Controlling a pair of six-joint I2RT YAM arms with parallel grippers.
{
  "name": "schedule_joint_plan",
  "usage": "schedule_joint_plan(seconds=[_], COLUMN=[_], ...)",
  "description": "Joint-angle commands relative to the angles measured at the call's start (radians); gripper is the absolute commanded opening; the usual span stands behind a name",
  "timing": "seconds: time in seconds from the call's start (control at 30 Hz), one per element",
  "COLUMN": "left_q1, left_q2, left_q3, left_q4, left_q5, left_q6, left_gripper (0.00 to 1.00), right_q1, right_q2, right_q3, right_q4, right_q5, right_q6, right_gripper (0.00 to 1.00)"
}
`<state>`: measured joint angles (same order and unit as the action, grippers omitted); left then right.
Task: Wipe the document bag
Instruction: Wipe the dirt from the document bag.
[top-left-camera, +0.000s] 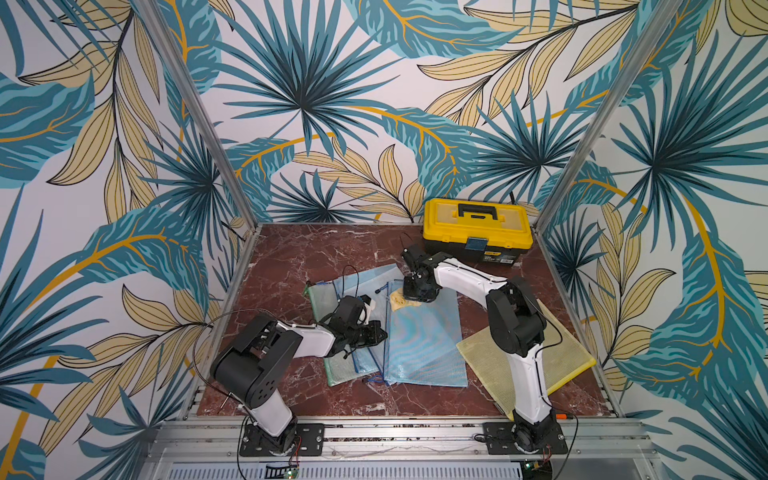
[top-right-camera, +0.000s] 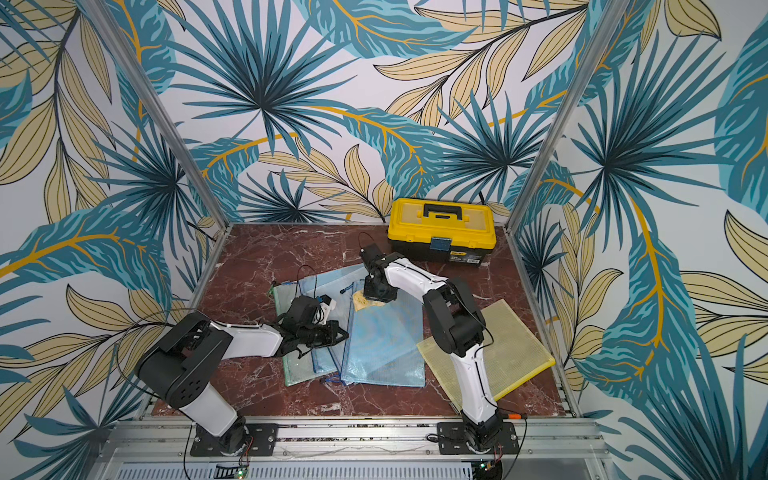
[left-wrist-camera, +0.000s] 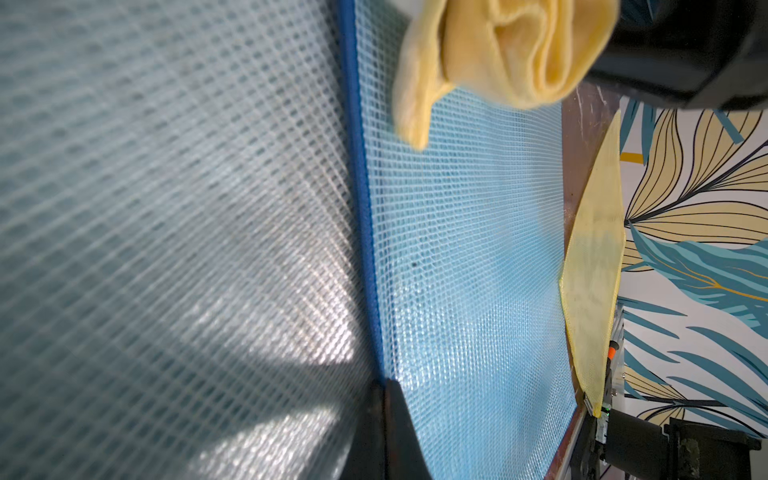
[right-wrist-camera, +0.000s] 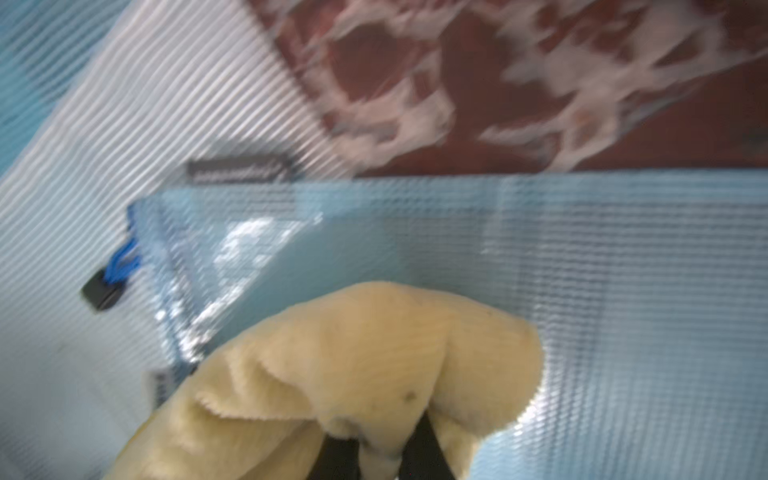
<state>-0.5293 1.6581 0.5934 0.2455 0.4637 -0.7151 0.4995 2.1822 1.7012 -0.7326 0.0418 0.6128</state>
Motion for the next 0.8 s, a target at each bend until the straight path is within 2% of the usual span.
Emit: schedule_joint_plan(seconds=[0.0, 0.27, 0.33, 0.47, 0.77], left_q1=[0.003, 0.002, 0.002, 0.002, 0.003], left_q2=[-0.025, -0.027, -0.03, -0.055, -0.1], left_q3=[-0.02, -0.013, -0.017, -0.035, -0.057], left_q4=[-0.015, -0.015, -0.015, -0.015, -0.015], left_q5=[-0.015, -0.006, -0.005, -0.009, -0.043], left_q6=[-0.004, -0.014, -0.015, -0.02, -0.041], left_gripper=[0.0, 0.0, 0.0, 0.0, 0.0], right_q1=[-0.08, 0.049, 0.05, 0.031, -0.166], right_q2=[0.044, 0.09, 0.129, 0.153, -0.118], right_q3=[0.033, 0.138, 0.168, 0.182, -0.208], right_q4=[-0.13, -0.087, -0.086, -0.115, -0.028], right_q5=[0.079, -0.013, -0.043, 0.0, 0.054], right_q6=[-0.022, -0.007, 0.012, 0.019, -0.016], right_gripper=[0.0, 0.0, 0.0, 0.0, 0.0])
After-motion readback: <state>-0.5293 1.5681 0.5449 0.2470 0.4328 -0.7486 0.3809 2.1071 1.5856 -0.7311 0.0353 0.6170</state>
